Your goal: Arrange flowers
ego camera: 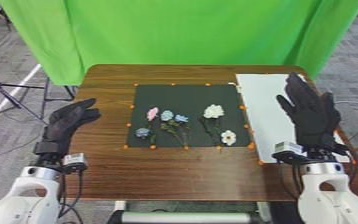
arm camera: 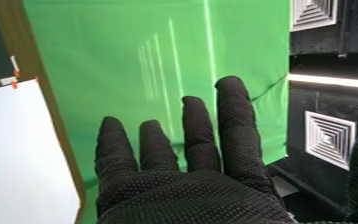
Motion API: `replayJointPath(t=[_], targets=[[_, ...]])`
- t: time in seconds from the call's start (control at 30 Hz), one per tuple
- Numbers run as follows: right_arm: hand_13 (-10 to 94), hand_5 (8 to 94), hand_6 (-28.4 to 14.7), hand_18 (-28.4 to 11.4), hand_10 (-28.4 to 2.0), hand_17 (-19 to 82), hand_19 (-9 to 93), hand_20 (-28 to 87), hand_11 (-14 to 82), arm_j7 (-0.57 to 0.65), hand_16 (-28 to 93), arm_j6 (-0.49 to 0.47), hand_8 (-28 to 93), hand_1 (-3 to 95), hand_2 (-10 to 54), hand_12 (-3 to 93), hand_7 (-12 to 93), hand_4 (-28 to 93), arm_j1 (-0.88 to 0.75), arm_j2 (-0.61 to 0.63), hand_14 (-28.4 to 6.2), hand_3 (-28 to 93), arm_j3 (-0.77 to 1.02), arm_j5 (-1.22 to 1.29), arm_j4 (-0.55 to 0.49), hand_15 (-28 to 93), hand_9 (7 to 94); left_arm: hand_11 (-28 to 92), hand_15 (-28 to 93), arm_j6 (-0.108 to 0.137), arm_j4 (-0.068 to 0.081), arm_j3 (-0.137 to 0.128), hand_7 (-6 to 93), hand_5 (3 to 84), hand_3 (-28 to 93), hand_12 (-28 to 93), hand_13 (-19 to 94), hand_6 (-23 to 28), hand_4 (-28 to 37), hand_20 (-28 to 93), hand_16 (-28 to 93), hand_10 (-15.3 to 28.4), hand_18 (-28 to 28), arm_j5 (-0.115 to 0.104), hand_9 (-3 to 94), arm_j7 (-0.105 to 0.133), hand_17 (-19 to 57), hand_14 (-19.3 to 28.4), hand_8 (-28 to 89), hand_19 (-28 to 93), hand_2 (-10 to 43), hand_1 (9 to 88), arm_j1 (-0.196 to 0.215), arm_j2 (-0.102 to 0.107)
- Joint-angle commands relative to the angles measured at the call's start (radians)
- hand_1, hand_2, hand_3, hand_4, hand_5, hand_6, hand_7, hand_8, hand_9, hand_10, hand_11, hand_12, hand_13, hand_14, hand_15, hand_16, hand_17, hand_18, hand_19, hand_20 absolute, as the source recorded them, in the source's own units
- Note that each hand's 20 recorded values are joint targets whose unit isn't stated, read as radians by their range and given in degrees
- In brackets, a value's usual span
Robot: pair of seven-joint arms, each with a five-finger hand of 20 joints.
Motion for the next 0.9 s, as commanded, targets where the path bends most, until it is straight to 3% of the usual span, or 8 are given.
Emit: replayJointPath(t=[0.03, 0.2, 0.3, 0.43, 0.6, 0.7, 0.83, 0.9], targets=[[19, 42.7, 1.6, -11.9, -10.3, 9, 0, 23, 2.3, 0.002, 20, -0.019, -7, -1.0, 6.9, 7.0, 4, -20, -0.044, -0.006, -11.5, 70, 0.010, 0.050, -0.006, -4, 30.8, 19, 20, -0.037, -0.008, -0.011, 12.3, 47.1, 60, 7, 49, 3.9, -18.4, 17, -6, 15.7, 17.7, 0.023, 52.9, 0.001, 15.1, 19.1, -7, 34, 5.9, 33.4, 0.005, -0.019], [21, 46.1, -1.7, -6.5, -13.5, 11, -2, 19, 3.1, -0.014, 17, 0.008, -7, 0.1, 6.0, 8.5, 4, -19, -0.048, 0.001, -10.6, 71, 0.009, 0.067, -0.001, -3, 35.5, 18, 27, -0.049, 0.000, 0.000, 12.5, 51.7, 54, 9, 68, 3.3, -13.3, -10, -7, 15.3, 24.3, 0.010, 60.1, 0.034, 34.5, 19.2, -6, 75, 4.3, 34.5, -0.004, -0.016], [22, 47.6, -3.7, -6.4, -14.4, 11, -1, 17, 3.6, -0.026, 15, 0.010, -7, 0.3, 6.0, 8.9, 3, -19, -0.056, -0.002, -10.5, 72, 0.017, 0.071, -0.001, -1, 37.7, 18, 28, -0.068, 0.006, 0.017, 12.8, 52.7, 55, 10, 66, 3.4, -13.8, -14, -7, 15.2, 24.6, -0.033, 60.0, 0.043, 30.6, 19.8, -6, 70, 4.5, 33.1, -0.025, -0.019], [25, 48.1, -2.8, -9.8, -14.4, 12, 0, 17, 4.0, -0.010, 15, 0.000, -6, 0.4, 5.9, 9.5, 4, -19, -0.061, 0.003, -11.9, 72, 0.023, 0.076, 0.001, 2, 38.8, 19, 32, -0.084, 0.015, 0.027, 13.2, 52.8, 57, 10, 65, 3.6, -15.5, -1, -6, 15.4, 24.8, -0.018, 59.7, 0.047, 24.4, 20.3, -7, 64, 4.7, 32.4, -0.049, -0.023], [28, 48.6, -1.7, -12.2, -14.6, 13, 1, 19, 4.8, 0.014, 15, -0.027, -6, 1.8, 5.5, 10.9, 6, -18, -0.060, 0.002, -14.2, 72, 0.018, 0.050, 0.006, 6, 40.4, 20, 30, -0.057, 0.010, 0.024, 14.4, 53.2, 58, 10, 55, 3.9, -16.3, 12, -5, 15.9, 21.7, -0.023, 58.2, 0.053, 17.4, 21.1, -7, 49, 4.5, 31.7, -0.034, -0.034], [29, 49.2, -1.5, -12.9, -14.9, 13, 1, 20, 5.2, 0.019, 16, -0.027, -6, 2.5, 5.3, 12.7, 6, -18, -0.063, -0.008, -14.6, 72, 0.014, 0.049, 0.005, 8, 42.2, 21, 29, -0.017, 0.003, 0.033, 15.0, 53.4, 59, 10, 52, 4.0, -17.4, 19, -4, 16.1, 19.0, -0.018, 57.6, 0.051, 14.5, 21.3, -8, 36, 4.4, 31.4, -0.025, -0.045], [31, 49.6, -1.6, -13.3, -15.2, 14, 1, 21, 5.5, 0.014, 17, -0.020, -6, 3.4, 5.2, 14.1, 6, -17, -0.059, -0.007, -15.2, 72, 0.017, 0.053, 0.011, 9, 43.2, 22, 29, 0.142, 0.000, 0.097, 15.7, 54.1, 59, 10, 50, 4.2, -19.2, 20, -4, 16.2, 17.5, -0.019, 57.8, 0.028, 10.5, 21.6, -8, 29, 9.1, 31.3, -0.035, -0.063], [32, 50.3, -1.8, -13.3, -15.2, 15, 1, 21, 5.7, 0.018, 17, -0.016, -6, 3.7, 5.1, 14.5, 6, -17, -0.064, -0.012, -15.3, 72, 0.015, 0.062, 0.013, 10, 43.9, 23, 30, 0.166, 0.007, 0.114, 16.0, 54.7, 58, 10, 50, 4.4, -20.5, 20, -4, 16.1, 17.5, -0.028, 58.2, 0.033, 10.2, 21.6, -8, 29, 11.3, 31.4, -0.041, -0.071]])
